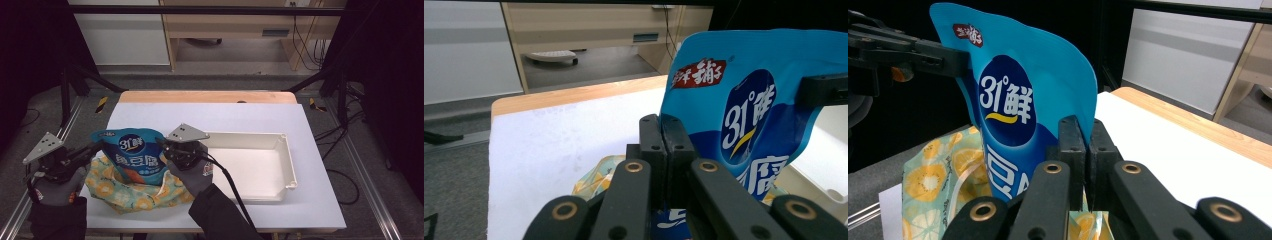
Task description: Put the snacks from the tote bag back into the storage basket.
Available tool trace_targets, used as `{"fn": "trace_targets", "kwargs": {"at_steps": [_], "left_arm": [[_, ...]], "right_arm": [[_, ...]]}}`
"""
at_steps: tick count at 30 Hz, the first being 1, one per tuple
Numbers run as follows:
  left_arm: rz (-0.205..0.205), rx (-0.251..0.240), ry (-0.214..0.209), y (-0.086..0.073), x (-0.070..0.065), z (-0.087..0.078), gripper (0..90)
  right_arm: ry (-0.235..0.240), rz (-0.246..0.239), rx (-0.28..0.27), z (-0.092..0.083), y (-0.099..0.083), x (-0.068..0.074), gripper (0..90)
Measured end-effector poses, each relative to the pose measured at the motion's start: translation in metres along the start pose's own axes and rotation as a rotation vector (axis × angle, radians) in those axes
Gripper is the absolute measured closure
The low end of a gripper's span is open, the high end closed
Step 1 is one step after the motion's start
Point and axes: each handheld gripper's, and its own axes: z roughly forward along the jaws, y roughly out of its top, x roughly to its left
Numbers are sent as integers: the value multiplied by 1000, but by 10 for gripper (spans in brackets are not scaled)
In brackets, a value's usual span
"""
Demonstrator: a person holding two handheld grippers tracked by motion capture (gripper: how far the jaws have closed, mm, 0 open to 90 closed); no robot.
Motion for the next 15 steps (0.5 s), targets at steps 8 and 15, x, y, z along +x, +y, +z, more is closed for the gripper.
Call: {"fn": "trace_targets", "kwargs": {"at_steps": [8,15], "left_arm": [[13,-6,23,0,-3,0,900],[16,-13,29,1,-5,-2,900]], "right_arm": [[-4,1,0,0,1,0,900],[-10,-8,-4,-1,1,2,900]]}}
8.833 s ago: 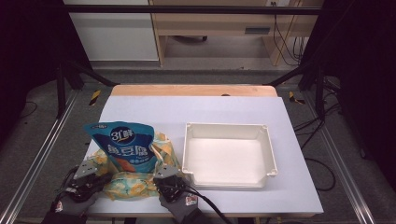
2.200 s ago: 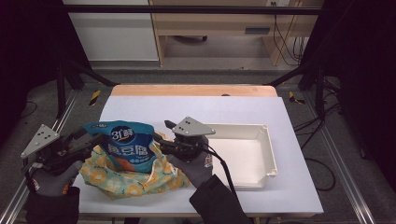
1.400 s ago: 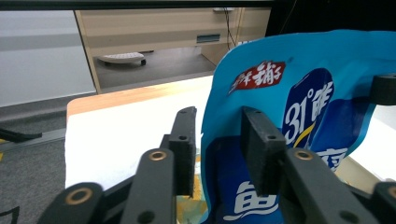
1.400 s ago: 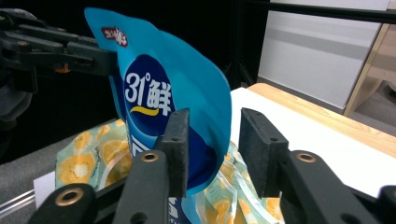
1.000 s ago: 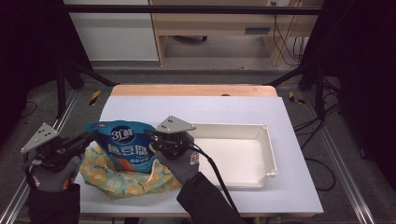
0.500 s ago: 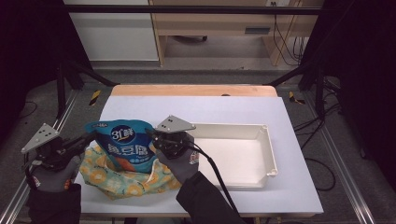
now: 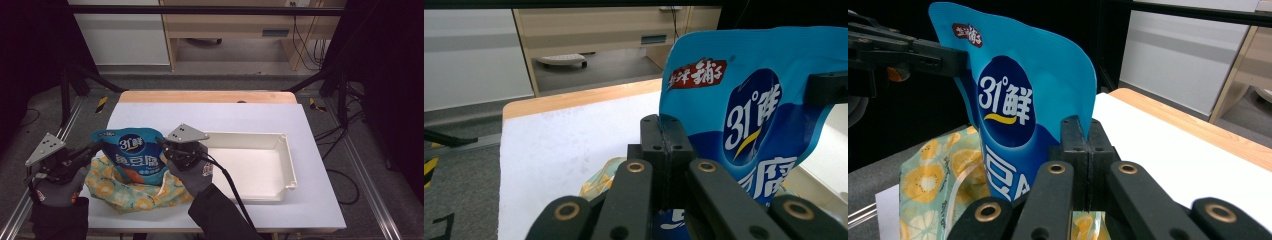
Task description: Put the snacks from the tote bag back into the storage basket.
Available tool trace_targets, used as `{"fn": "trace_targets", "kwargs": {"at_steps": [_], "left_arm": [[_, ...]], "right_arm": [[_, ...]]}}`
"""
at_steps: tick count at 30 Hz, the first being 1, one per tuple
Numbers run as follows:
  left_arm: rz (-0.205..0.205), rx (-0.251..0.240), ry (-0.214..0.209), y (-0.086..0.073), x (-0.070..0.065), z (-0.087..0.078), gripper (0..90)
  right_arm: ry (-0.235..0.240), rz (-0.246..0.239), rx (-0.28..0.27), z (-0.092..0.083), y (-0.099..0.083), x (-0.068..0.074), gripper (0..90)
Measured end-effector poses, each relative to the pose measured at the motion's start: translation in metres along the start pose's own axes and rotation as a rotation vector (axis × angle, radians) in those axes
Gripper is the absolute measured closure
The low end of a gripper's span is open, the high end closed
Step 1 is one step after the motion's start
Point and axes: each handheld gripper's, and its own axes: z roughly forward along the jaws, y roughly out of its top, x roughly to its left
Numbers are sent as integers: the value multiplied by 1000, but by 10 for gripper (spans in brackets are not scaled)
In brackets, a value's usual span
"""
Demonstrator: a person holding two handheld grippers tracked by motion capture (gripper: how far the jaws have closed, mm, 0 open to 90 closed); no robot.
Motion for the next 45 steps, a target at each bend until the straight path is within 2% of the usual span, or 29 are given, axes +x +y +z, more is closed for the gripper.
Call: {"fn": "trace_targets", "kwargs": {"at_steps": [19,35,45], "left_arm": [[9,-45,-8,15,-6,-17,900],[37,-90,5,44,-13,-37,900],[54,-94,17,62,-19,-46,900]], "right_arm": [[-4,-41,-27,-12,20,6,900],[-3,-83,-65,-27,50,14,900],[-1,-100,-82,-36,65,16,900]]}}
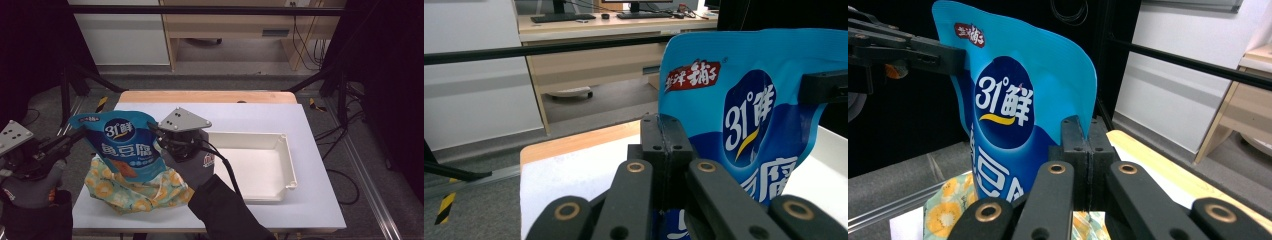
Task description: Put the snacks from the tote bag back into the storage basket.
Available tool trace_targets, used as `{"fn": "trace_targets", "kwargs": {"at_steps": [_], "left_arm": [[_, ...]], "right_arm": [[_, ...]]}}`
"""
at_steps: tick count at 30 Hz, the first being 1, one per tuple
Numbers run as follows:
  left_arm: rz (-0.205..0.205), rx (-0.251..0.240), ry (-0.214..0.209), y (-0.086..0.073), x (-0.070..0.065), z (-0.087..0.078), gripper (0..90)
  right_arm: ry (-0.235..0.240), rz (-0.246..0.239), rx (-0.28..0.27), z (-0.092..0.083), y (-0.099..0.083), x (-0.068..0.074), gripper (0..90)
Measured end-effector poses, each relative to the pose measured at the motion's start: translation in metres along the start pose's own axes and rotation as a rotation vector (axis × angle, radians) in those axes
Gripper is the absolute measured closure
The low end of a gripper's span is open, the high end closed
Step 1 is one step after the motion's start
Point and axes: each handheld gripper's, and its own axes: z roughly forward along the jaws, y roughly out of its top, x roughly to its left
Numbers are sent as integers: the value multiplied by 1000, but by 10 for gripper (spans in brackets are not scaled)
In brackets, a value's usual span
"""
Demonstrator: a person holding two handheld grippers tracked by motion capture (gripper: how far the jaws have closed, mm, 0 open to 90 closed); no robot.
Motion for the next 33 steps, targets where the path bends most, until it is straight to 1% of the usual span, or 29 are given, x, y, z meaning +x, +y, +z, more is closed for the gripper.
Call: {"fn": "trace_targets", "kwargs": {"at_steps": [9,14,21,33], "left_arm": [[4,-18,-3,11,-3,-7,900],[10,-30,-10,14,-8,-8,900],[12,-38,-23,18,-16,-3,900],[28,-42,-55,23,-32,5,900]], "right_arm": [[6,-17,-6,-7,14,1,900],[3,-24,-13,-13,17,0,900],[-7,-22,-25,-22,18,-5,900],[-26,-21,-26,-40,18,-15,900]]}}
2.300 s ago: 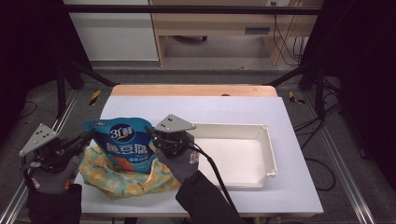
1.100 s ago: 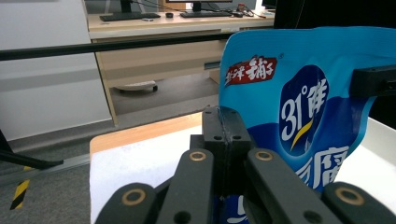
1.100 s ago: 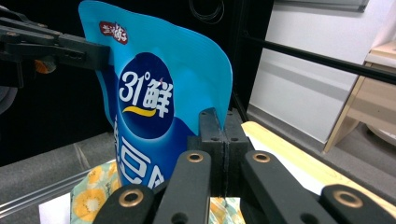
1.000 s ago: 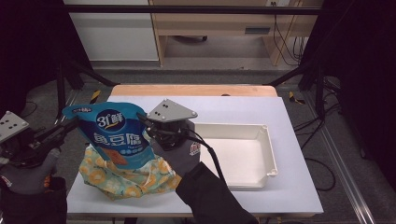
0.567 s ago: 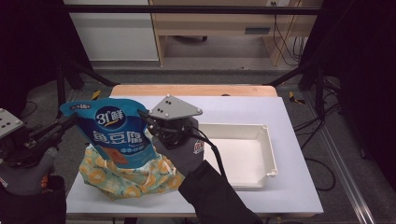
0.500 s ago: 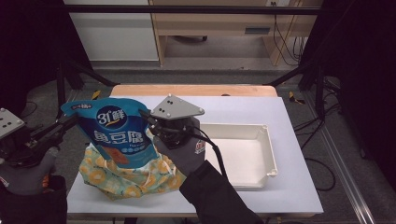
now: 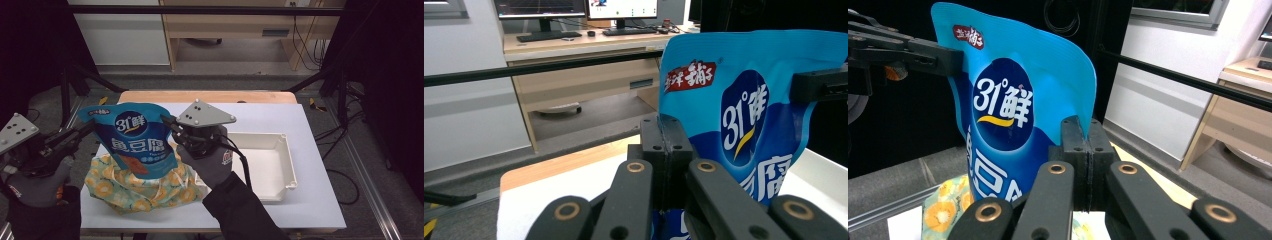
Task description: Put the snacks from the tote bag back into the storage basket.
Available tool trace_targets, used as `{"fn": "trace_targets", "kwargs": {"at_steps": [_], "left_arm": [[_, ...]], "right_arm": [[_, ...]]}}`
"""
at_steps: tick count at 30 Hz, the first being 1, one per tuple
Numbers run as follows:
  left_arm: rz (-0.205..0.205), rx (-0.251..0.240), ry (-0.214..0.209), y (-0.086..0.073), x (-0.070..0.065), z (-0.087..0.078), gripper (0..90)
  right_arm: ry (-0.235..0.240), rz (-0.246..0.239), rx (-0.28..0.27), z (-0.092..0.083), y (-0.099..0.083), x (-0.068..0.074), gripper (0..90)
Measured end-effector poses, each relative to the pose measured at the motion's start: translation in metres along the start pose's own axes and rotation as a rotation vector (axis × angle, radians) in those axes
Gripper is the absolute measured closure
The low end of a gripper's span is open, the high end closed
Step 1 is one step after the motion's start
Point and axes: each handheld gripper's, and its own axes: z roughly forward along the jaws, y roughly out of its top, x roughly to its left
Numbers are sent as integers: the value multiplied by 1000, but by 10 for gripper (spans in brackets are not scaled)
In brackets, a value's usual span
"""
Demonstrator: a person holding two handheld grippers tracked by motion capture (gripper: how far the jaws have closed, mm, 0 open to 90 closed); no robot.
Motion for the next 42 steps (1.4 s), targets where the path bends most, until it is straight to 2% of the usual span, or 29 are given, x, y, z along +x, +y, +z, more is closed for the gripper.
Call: {"fn": "trace_targets", "kwargs": {"at_steps": [25,32,33,35,42], "left_arm": [[23,6,-72,7,-30,30,900],[40,0,-88,15,-43,39,900],[55,-7,-91,17,-45,41,900],[49,7,-99,17,-49,43,900],[53,4,-123,20,-62,54,900]], "right_arm": [[-55,23,-9,-37,-10,-27,900],[-77,35,-24,-51,-11,-36,900],[-78,35,-24,-53,-11,-37,900],[-87,35,-25,-57,-11,-39,900],[-115,35,-23,-71,-12,-49,900]]}}
